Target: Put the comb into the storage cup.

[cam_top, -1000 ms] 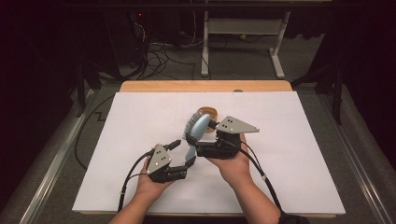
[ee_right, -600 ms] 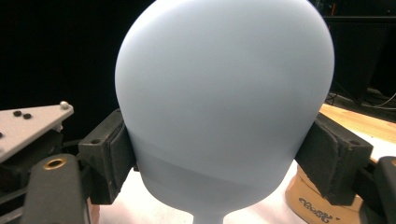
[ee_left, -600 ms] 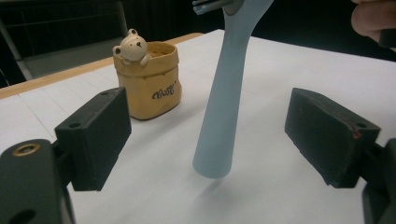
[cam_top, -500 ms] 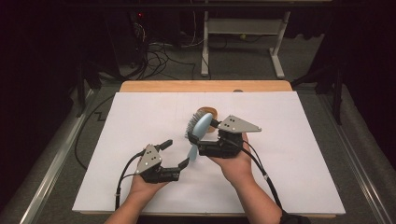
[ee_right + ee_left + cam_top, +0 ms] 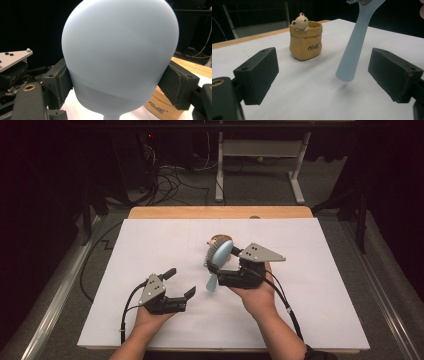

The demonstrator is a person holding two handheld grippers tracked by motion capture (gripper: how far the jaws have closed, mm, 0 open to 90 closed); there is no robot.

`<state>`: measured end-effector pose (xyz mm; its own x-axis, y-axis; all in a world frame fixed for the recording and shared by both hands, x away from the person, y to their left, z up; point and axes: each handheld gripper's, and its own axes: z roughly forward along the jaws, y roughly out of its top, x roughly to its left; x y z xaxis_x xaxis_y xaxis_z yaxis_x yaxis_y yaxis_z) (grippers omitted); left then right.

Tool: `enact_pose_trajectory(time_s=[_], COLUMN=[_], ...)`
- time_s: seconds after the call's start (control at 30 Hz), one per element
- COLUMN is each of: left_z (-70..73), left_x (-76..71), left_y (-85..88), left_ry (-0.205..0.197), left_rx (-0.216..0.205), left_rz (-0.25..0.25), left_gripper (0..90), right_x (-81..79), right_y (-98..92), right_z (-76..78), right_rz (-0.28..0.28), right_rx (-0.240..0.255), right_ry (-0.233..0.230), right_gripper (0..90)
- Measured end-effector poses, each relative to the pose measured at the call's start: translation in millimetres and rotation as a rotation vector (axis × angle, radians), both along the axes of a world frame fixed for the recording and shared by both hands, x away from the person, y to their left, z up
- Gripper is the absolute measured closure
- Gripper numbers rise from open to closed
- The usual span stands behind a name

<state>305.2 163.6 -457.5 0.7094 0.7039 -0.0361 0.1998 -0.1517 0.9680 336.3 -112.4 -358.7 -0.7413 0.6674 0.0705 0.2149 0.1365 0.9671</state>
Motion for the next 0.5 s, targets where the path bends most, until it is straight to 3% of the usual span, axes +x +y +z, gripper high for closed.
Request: enact_pose_trajectory(time_s=[0.13, 0.5], left_z=[-2.8, -4.8], left_x=[0.9, 0.6], left_y=[2.4, 6.2], left_ry=[0.028, 0.016], left_rx=[0.0, 0.008], left_rz=[-0.005, 0.006], left_gripper=[5.6, 0.0], right_x=[0.9, 3.4], right_y=[-4.7, -26.9], right_z=[2.2, 6.1], right_rz=[-0.006, -0.055], right_rx=[-0.006, -0.006], right_ry=[-0.004, -0.011], right_gripper=[20.7, 20.7])
